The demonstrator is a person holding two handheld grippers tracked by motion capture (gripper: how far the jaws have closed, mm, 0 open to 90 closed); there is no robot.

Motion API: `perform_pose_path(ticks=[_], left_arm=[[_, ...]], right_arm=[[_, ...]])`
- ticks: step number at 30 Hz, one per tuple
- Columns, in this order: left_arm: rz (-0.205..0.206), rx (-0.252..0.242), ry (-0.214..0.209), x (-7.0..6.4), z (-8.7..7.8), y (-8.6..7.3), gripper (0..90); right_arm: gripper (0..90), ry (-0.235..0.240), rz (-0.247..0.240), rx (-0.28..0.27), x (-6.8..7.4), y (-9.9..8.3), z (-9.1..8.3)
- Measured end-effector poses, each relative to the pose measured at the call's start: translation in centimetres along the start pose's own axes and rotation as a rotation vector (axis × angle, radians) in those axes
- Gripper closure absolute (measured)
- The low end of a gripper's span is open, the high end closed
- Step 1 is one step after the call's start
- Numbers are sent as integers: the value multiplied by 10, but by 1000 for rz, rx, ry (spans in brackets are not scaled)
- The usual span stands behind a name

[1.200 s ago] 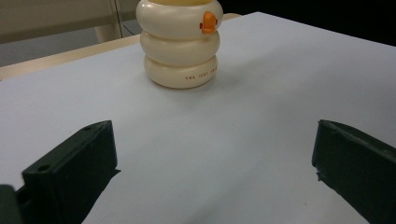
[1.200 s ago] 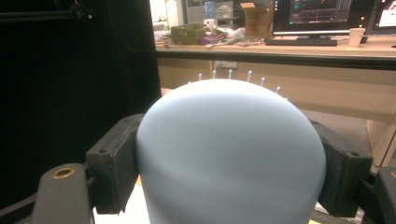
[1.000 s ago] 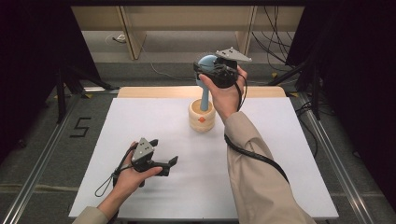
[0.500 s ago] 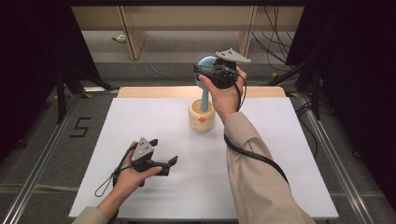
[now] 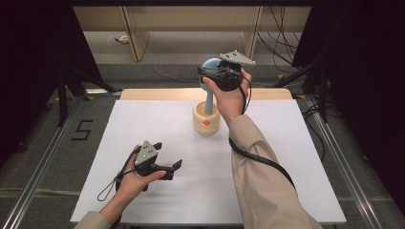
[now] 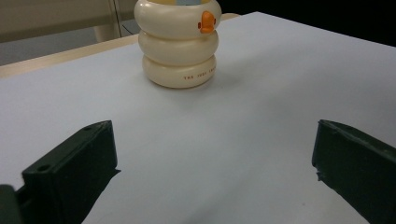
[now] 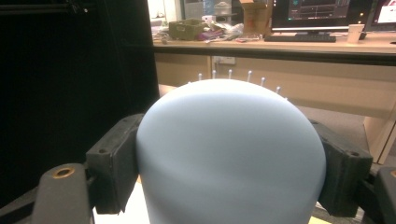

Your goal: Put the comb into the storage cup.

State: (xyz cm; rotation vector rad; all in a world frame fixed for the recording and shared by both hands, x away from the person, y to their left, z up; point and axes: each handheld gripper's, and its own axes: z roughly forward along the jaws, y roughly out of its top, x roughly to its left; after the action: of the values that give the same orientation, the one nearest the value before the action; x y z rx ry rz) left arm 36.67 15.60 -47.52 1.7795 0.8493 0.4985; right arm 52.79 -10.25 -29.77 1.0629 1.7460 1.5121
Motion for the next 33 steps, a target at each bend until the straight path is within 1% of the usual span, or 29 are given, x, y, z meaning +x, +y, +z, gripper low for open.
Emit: perform_pose_path(ticks=[12,25,31,33], left_arm=[[1,1,3,0,0,-1,0],[3,-1,3,0,0,0,0],[3,-8,7,0,0,1,0],[3,-7,6,0,0,0,0]], right_arm=[[221,4,-6,7,2,-4,4],[221,-6,-15,1,0,-7,5],[221,-5,-12,10,0,-9,7],[221,-11,-12,9,0,-10,8]])
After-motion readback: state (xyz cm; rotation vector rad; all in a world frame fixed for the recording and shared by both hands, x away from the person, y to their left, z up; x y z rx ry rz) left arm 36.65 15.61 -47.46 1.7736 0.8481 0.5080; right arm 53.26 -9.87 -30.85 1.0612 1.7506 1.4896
